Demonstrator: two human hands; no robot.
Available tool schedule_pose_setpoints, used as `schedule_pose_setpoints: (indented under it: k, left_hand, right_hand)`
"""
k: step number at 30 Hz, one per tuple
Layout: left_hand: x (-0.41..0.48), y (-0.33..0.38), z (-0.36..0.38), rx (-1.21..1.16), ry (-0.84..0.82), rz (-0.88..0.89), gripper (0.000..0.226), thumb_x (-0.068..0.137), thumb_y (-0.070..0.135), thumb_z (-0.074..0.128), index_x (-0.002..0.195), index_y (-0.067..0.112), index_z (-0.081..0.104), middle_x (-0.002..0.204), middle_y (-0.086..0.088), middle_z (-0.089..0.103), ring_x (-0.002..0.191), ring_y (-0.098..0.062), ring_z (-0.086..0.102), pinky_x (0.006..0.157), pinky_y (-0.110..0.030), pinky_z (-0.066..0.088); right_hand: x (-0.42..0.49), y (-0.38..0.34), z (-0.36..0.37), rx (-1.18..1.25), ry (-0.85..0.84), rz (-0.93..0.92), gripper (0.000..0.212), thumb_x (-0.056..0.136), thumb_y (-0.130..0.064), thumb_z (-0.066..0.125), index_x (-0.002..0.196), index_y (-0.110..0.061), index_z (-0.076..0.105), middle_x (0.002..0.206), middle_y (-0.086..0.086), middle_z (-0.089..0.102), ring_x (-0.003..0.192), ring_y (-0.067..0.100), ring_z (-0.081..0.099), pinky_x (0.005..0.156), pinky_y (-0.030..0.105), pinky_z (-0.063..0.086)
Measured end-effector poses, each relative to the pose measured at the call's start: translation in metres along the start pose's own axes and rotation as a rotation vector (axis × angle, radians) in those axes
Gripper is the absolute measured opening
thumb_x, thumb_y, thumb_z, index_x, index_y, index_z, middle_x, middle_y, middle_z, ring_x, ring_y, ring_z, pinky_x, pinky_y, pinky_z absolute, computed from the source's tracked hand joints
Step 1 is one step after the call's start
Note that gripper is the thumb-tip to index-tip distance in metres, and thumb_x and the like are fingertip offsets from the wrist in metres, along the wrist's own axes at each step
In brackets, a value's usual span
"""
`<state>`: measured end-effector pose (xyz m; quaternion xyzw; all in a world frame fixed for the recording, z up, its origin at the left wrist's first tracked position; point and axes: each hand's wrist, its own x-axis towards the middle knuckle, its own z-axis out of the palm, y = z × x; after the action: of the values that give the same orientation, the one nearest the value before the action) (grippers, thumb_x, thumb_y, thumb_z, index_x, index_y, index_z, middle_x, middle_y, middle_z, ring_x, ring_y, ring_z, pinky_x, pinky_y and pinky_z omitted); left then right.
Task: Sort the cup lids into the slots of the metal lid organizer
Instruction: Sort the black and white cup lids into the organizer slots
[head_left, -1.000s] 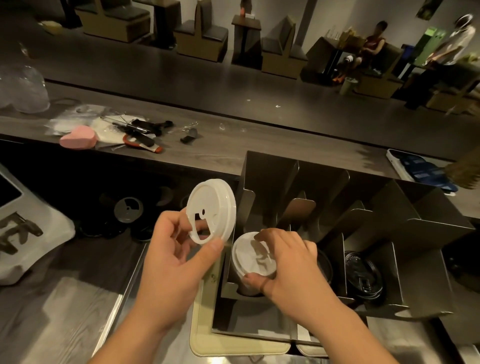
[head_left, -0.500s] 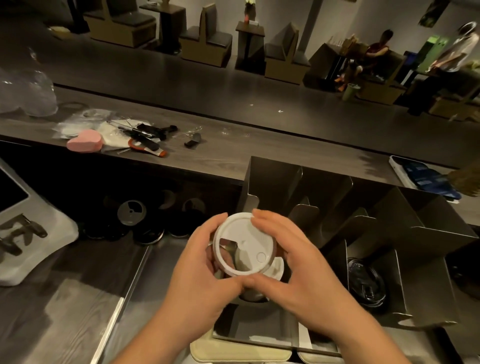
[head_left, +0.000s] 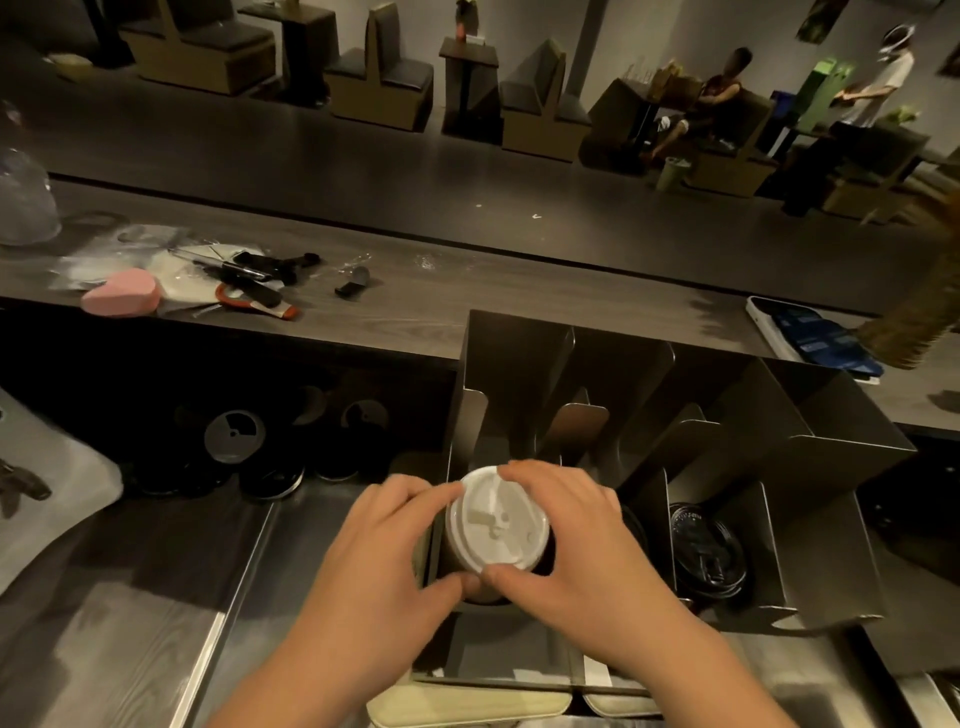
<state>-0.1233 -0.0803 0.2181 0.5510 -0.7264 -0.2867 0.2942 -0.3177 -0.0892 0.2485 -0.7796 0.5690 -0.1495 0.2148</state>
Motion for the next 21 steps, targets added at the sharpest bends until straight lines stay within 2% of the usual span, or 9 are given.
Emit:
schedule_pose_setpoints:
  k: [2,6,12,17,21]
  left_hand:
    - [0.002,-0.004,0.001,0.015,0.006,-0.016,0.067,0.078,0.042,0.079,0.136,0.049,0.046,0.115,0.037,0.033,0.121,0.014,0.026,0.087,-0.004,0.029]
    - [0.005,-0.004,0.006,0.039,0.019,-0.002,0.061,0.081,0.042,0.077,0.134,0.047,0.049,0.116,0.038,0.032,0.122,0.014,0.026,0.086,-0.007,0.031]
    - [0.010,-0.004,0.006,0.179,0.007,0.015,0.063,0.079,0.050,0.076,0.136,0.041,0.050,0.115,0.032,0.031,0.109,0.010,0.028,0.080,-0.006,0.030]
    - [0.013,-0.005,0.007,0.175,-0.036,0.005,0.053,0.081,0.047,0.076,0.130,0.042,0.056,0.120,0.030,0.029,0.114,0.008,0.025,0.081,-0.003,0.027]
    - [0.017,-0.010,0.008,0.133,-0.057,-0.007,0.054,0.080,0.047,0.077,0.129,0.046,0.054,0.118,0.032,0.029,0.114,0.008,0.029,0.081,-0.003,0.029]
  right_hand:
    - [0.001,0.001,0.004,-0.057,-0.035,0.004,0.066,0.085,-0.053,0.063,0.142,-0.046,0.031,0.146,-0.031,0.028,0.136,-0.007,0.017,0.118,0.030,0.014]
    - [0.006,-0.002,0.000,-0.085,-0.072,0.014,0.065,0.087,-0.048,0.062,0.144,-0.042,0.031,0.151,-0.026,0.025,0.140,-0.001,0.017,0.117,0.028,0.012]
    - [0.017,-0.008,-0.009,-0.198,-0.166,-0.035,0.062,0.088,-0.042,0.060,0.143,-0.039,0.032,0.149,-0.019,0.030,0.136,0.006,0.029,0.110,0.029,0.014]
    - [0.017,-0.011,-0.007,-0.266,-0.171,-0.020,0.061,0.088,-0.047,0.058,0.143,-0.040,0.032,0.149,-0.020,0.028,0.136,0.004,0.029,0.113,0.035,0.015]
    - [0.022,-0.013,-0.012,-0.230,-0.197,-0.006,0.056,0.090,-0.049,0.060,0.139,-0.042,0.034,0.147,-0.022,0.030,0.133,0.002,0.032,0.112,0.033,0.018]
